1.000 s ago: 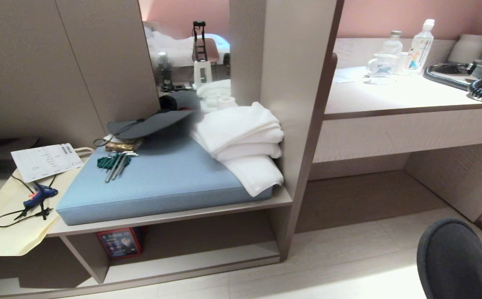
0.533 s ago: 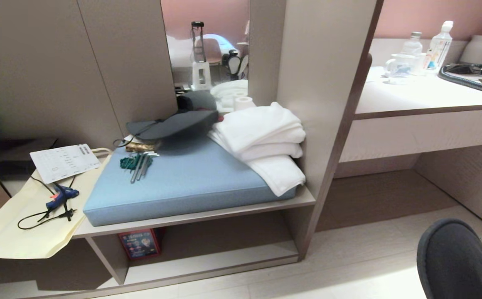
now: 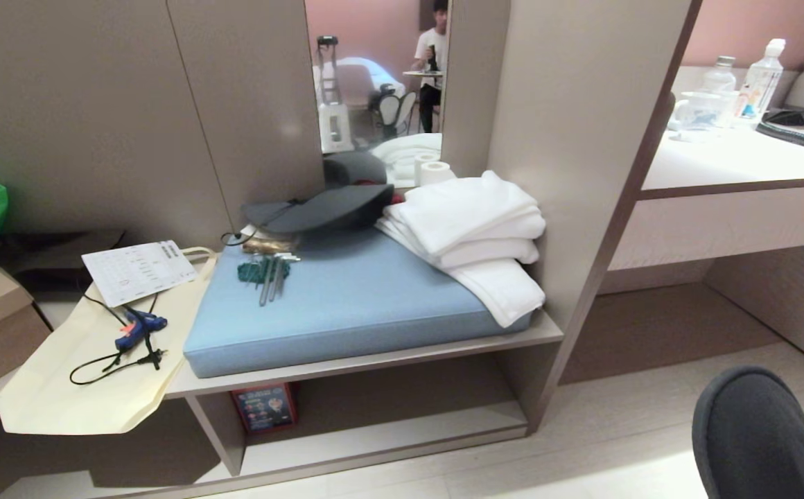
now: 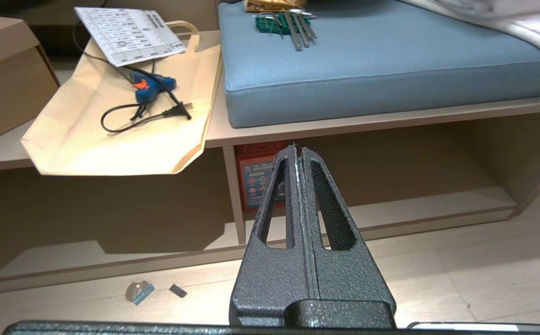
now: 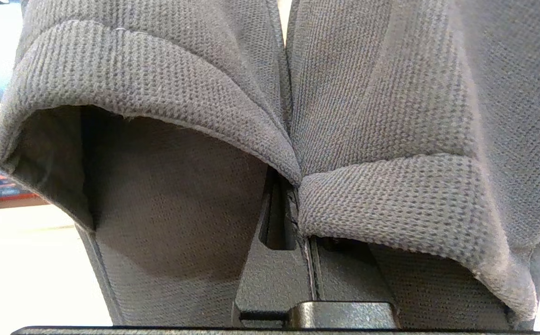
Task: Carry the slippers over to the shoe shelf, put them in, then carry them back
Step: Place the slippers into the shoe cabinet
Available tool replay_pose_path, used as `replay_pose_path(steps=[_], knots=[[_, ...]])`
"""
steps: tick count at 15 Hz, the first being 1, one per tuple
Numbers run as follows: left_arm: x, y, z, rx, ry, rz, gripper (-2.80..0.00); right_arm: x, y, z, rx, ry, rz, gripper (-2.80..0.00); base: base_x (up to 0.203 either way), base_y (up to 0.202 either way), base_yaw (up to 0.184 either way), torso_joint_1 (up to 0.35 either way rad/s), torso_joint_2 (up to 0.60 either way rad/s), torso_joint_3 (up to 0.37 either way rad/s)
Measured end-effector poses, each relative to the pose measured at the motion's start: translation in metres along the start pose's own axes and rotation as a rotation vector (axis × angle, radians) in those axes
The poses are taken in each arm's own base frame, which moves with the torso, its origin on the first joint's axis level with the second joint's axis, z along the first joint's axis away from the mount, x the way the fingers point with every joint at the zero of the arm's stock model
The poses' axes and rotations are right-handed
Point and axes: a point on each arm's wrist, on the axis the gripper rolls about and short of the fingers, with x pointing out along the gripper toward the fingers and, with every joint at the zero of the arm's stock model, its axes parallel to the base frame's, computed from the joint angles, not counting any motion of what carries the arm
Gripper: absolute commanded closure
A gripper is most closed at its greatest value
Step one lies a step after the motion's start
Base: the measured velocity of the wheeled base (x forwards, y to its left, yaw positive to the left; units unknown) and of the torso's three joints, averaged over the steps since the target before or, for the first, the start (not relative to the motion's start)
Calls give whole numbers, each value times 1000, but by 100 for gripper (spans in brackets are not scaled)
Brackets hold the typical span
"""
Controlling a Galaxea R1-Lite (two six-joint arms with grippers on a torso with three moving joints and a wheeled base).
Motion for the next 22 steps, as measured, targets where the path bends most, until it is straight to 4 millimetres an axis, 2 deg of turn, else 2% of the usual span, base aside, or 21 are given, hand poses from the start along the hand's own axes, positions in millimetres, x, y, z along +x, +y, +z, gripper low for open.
replay_pose_path(steps=[3, 10, 22], knots=[[0, 0, 0, -1, 0, 0, 0, 0, 0, 0, 0, -1, -1, 0, -70, 9, 10, 8, 1, 0], [0, 0, 0, 0, 0, 0, 0, 0, 0, 0, 0, 0, 0, 0, -176, 1, 2, 1, 3, 2], [0, 0, 0, 2, 0, 1, 0, 0, 0, 0, 0, 0, 0, 0, 0, 0, 0, 0, -1, -21]])
